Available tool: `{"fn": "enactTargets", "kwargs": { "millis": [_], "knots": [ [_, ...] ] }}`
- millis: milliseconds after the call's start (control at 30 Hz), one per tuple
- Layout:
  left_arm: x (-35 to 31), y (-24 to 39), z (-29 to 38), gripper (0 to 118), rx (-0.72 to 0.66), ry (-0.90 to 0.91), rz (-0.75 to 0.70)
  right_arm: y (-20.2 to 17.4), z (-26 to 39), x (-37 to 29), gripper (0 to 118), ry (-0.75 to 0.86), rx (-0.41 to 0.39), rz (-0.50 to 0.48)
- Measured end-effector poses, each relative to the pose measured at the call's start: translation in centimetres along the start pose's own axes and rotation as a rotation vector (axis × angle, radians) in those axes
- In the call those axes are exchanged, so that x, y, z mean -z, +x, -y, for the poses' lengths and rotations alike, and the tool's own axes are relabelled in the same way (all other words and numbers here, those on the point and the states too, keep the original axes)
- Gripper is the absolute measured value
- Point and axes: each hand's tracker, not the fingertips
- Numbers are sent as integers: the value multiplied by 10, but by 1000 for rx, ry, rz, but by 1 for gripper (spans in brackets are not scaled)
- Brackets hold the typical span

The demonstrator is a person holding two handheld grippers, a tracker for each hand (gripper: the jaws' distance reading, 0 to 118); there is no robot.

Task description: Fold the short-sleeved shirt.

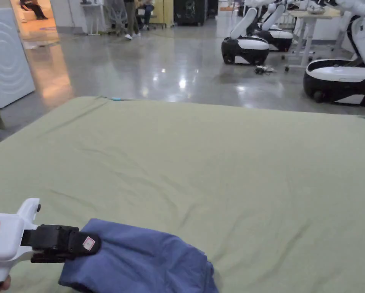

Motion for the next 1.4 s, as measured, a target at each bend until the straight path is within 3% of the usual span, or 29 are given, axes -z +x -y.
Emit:
{"fn": "enactTargets", "kwargs": {
  "millis": [67,133,233,333,400,600,633,700,733,767,867,1000,1033,1133,1233,1333,1400],
  "knots": [
    [-37,-19,-13,15,7,-13,-17,-4,-1,-2,3,-6,-4,28],
    [-69,-37,-27,15,32,-18,-155,-6,-3,-1,3,-19,-11,63],
    [-116,-67,-45,15,-37,-7,-330,-15,-9,2,3,-33,-21,101],
    [-157,-91,-58,15,-57,44,-408,-19,-9,9,3,-35,-13,125],
    [-175,-106,-61,15,-121,95,-415,-21,-10,14,3,-33,-11,128],
    [-153,-102,-55,16,-92,54,-429,-33,-13,28,3,-57,-44,129],
    [-152,-100,-54,25,-102,57,-457,-34,-13,28,3,-56,-50,128],
    [-153,-88,-53,109,-90,103,-520,-36,-14,27,3,-55,-58,111],
    [-153,-83,-50,118,-71,103,-525,-36,-17,24,3,-52,-61,106],
    [-162,-68,-51,115,-12,169,-539,-37,-17,21,3,-50,-70,103],
    [-196,-41,-38,115,-62,230,-540,-32,-16,11,3,-36,-76,93],
    [-172,55,23,110,222,379,-499,-23,-13,-4,3,-10,-53,57],
    [-161,75,39,98,256,400,-480,-22,-11,-7,3,-7,-53,56],
    [-111,142,86,6,289,545,-479,-15,-7,-14,3,4,-59,52],
    [-67,171,116,2,400,569,-602,-8,-4,-23,3,17,-60,59],
    [-11,209,138,1,427,564,-602,1,0,-33,3,56,-65,107],
    [27,236,140,0,457,609,-625,1,-5,-37,3,94,-105,193]
  ]
}}
